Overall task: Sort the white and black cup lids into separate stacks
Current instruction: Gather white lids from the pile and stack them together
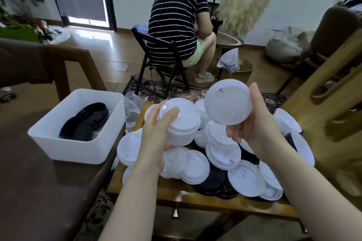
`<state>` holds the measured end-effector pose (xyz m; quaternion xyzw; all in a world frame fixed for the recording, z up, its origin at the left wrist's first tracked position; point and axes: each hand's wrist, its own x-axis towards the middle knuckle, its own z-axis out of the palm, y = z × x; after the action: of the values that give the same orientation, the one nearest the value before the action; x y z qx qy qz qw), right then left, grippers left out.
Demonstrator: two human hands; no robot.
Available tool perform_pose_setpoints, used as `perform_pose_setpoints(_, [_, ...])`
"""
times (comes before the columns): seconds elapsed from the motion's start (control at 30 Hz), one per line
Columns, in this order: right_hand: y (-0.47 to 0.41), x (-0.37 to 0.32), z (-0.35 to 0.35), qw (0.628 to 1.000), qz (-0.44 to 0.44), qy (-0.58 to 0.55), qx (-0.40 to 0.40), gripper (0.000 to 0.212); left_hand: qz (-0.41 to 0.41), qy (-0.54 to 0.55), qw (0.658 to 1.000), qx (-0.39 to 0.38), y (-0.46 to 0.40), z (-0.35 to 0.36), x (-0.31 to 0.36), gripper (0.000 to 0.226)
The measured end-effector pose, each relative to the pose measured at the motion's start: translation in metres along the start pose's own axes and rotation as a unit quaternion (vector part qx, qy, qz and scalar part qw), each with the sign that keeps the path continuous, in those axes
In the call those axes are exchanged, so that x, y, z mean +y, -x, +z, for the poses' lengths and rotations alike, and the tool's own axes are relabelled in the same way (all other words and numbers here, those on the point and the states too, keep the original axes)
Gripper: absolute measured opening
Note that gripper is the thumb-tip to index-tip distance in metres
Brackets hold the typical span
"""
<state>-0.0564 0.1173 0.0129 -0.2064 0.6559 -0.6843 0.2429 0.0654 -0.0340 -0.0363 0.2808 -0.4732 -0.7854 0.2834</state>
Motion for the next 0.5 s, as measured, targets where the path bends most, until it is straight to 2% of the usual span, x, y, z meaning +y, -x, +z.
perform_pose_setpoints(0.07, [-0.004, -0.002, 0.011, 0.998, 0.054, -0.025, 0.009, 0.055, -0.005, -0.008, 1.000, -0.016, 0.003, 0.006, -0.002, 0.034])
perform_pose_setpoints(0.2, [-0.010, -0.001, 0.027, 0.994, 0.099, -0.034, 0.024, 0.045, -0.034, 0.024, 0.999, -0.028, 0.009, 0.014, -0.003, 0.074])
perform_pose_setpoints(0.23, [-0.011, -0.001, 0.028, 0.994, 0.103, -0.031, 0.017, 0.045, -0.036, 0.028, 0.999, -0.026, 0.009, 0.015, -0.004, 0.077])
perform_pose_setpoints(0.37, [-0.010, 0.004, 0.030, 0.994, 0.099, 0.052, 0.008, 0.044, -0.037, 0.030, 0.998, -0.034, 0.010, 0.016, 0.000, 0.052])
perform_pose_setpoints(0.5, [-0.009, 0.014, 0.034, 0.988, 0.039, 0.138, 0.059, 0.041, -0.038, 0.018, 0.998, -0.050, 0.010, 0.017, -0.002, 0.055])
